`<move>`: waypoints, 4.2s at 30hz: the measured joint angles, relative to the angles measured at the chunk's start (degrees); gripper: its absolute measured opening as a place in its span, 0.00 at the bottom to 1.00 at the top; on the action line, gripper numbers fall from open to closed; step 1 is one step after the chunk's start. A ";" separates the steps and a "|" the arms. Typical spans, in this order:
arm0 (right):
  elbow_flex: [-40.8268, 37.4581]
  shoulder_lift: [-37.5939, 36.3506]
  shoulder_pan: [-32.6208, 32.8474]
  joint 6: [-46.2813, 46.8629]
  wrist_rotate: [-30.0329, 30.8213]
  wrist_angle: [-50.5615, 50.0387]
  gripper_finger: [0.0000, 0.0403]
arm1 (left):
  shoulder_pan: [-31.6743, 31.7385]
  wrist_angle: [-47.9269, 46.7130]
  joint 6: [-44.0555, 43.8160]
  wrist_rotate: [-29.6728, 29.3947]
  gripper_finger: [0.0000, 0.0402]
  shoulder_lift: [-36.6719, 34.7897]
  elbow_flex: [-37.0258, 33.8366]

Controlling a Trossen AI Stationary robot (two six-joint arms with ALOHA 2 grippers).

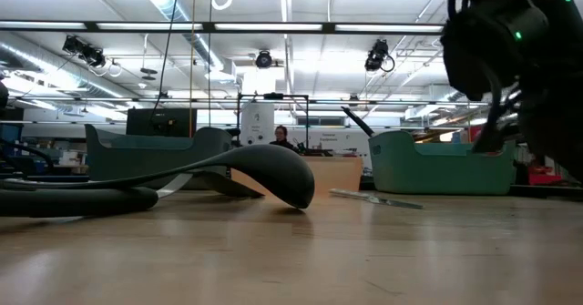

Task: Pick & Place Kitchen Items
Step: Put the yellow knife into the orange bin

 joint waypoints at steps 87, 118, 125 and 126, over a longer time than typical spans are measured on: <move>20.72 -33.56 -15.40 16.95 -0.17 7.79 0.21 | 0.00 -0.12 0.02 1.05 0.00 0.00 0.00; 20.70 -39.61 -34.12 6.95 0.39 12.62 0.21 | 0.00 -0.08 0.07 1.03 0.00 0.00 0.00; 20.70 -39.64 -38.69 4.26 0.32 12.66 0.21 | 0.00 -0.10 -0.03 1.03 0.00 0.01 0.00; 20.70 -39.64 -39.12 4.10 0.25 12.75 0.21 | 0.00 -0.10 -0.22 1.03 0.00 0.00 0.00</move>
